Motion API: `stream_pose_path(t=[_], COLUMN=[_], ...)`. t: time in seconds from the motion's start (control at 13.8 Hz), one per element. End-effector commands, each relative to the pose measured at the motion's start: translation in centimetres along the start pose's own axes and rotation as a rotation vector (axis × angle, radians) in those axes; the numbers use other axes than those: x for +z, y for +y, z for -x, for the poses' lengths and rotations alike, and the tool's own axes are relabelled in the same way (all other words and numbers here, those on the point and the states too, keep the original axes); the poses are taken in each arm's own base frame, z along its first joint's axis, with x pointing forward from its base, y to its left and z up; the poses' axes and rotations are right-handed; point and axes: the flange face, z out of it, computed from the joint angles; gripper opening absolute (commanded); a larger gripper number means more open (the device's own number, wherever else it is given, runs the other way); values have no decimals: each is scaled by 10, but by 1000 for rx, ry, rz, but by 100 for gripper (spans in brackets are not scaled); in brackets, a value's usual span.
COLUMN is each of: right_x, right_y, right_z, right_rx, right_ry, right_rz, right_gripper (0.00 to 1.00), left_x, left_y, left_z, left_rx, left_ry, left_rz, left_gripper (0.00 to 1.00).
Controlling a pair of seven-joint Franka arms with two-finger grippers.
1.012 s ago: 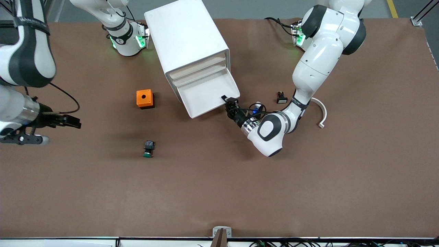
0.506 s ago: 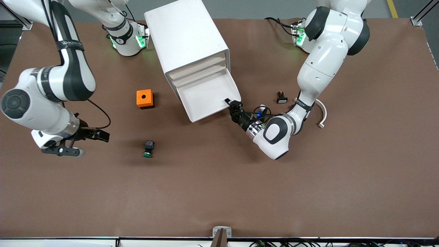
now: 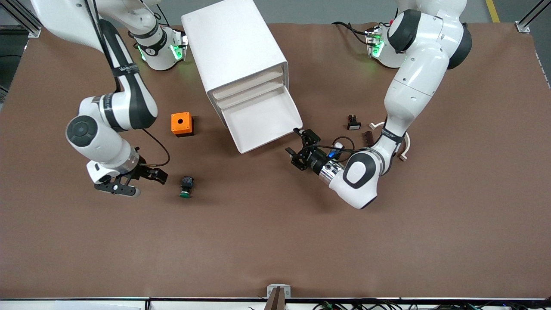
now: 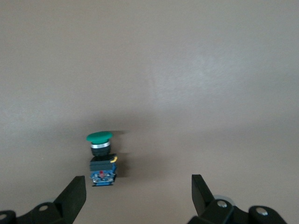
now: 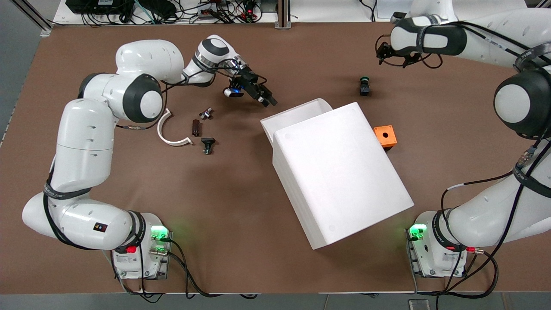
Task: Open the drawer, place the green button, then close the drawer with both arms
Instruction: 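Lower the right gripper onto the green push-button while the left gripper withdraws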
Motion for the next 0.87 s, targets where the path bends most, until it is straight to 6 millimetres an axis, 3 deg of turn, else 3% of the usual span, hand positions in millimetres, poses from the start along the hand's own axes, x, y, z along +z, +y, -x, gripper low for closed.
stream_pose_path(t=[0.0,0.36,0.51,0.8], right_x=[24,60,78,111], right_y=[-24,-54,-68,-76], right_z=[15,36,44,53], right_rx=[45,72,86,77], right_ry=[18,-6,-3,-21], right_rz=[-14,-2,-2,13], right_gripper=[100,100,100,100], left_x=[-39,-91,-100,-116], left_y=[-11,-25,-37,-61], left_z=[22,41,62,97], left_rx=[278,661,763,885], left_ry=[27,252,425,678], left_rz=[66,239,304,390], left_gripper=[97,99,99,99])
